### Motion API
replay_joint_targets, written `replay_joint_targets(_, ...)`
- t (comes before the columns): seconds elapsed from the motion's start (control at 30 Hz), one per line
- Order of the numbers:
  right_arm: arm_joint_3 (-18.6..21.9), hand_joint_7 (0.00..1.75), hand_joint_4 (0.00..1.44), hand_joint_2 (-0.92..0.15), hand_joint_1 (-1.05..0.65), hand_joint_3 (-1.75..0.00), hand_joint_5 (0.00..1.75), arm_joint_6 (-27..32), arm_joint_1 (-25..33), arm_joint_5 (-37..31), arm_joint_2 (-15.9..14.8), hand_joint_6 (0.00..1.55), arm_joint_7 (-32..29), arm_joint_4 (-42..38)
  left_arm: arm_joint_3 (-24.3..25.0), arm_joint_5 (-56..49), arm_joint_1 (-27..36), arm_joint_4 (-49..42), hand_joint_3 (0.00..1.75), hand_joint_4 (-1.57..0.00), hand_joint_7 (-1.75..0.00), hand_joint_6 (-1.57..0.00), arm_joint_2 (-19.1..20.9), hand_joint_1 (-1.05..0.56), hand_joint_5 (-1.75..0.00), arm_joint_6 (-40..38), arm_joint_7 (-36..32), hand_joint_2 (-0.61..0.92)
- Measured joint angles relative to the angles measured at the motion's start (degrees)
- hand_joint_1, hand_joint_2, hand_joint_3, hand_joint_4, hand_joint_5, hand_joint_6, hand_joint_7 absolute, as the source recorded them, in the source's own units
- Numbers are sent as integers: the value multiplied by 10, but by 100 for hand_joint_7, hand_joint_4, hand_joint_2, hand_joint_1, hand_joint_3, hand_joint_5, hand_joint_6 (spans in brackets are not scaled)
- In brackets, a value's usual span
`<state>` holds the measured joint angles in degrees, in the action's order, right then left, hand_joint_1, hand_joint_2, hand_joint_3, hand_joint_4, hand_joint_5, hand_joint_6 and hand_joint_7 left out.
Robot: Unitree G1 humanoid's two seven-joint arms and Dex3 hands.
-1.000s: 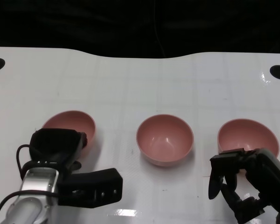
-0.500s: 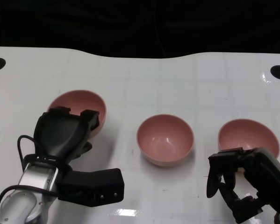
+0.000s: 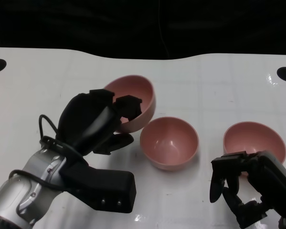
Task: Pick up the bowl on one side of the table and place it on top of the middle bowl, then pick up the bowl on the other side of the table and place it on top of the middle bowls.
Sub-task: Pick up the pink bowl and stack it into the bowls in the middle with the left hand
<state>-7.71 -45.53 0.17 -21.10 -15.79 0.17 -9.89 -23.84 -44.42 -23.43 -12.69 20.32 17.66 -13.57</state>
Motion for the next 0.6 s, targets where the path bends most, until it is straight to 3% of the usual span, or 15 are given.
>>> replay_joint_targets(0.17, -1, 134, 99, -1, 24, -172, 173, 0, 0, 0, 0, 96, 0, 0, -6, 1, -20, -15, 108, -88, -133, -91, -5, -24, -174, 36, 15, 50)
replay_joint_targets(0.27, -2, 133, 99, -2, 24, -172, 173, 0, 0, 0, 0, 96, 0, 0, -17, 1, -35, -28, 94, -89, -154, -81, -12, -23, -175, 54, 32, 51)
replay_joint_targets(0.6, -8, 132, 99, -3, 22, -172, 171, 3, -1, 3, 0, 96, 6, 0, -51, -13, -67, -65, 91, -87, -156, -78, -42, -25, -175, 85, 50, 56)
